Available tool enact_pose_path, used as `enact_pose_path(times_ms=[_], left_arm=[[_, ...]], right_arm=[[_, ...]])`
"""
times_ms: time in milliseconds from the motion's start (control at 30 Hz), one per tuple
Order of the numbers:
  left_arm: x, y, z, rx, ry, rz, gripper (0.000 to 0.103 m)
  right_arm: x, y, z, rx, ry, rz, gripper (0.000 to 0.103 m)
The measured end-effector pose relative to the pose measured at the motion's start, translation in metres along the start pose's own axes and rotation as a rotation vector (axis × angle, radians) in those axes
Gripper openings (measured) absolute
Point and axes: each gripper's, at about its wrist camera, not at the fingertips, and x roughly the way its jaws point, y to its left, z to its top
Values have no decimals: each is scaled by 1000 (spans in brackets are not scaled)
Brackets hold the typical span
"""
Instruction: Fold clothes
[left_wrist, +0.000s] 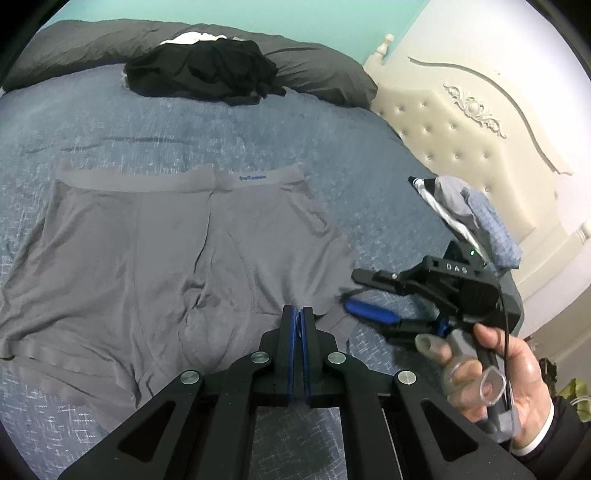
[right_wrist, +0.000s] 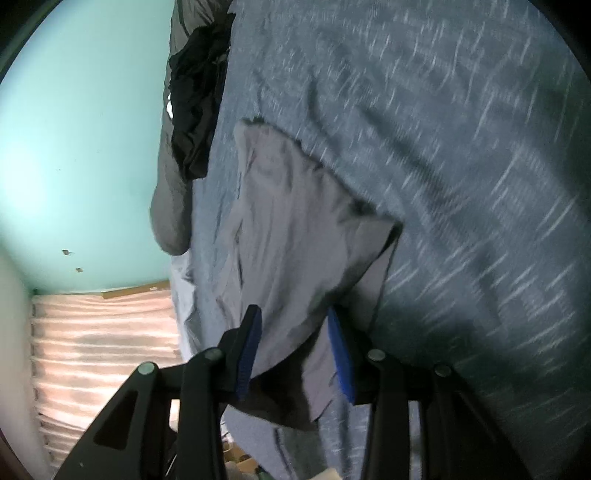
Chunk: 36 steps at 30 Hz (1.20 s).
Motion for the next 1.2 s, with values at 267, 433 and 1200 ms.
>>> enact_pose_path(times_ms=[267, 433, 1200], left_arm=[[-1, -1, 0, 3, 1, -2, 3], [-2, -2, 0, 2, 0, -5, 3], [1, -4, -6, 22, 25, -8, 3]], right_arm=[[14, 3, -11, 65, 25, 61, 46], [24, 6, -17, 92, 34, 74, 47], [2, 8, -9, 2, -209, -14, 43]])
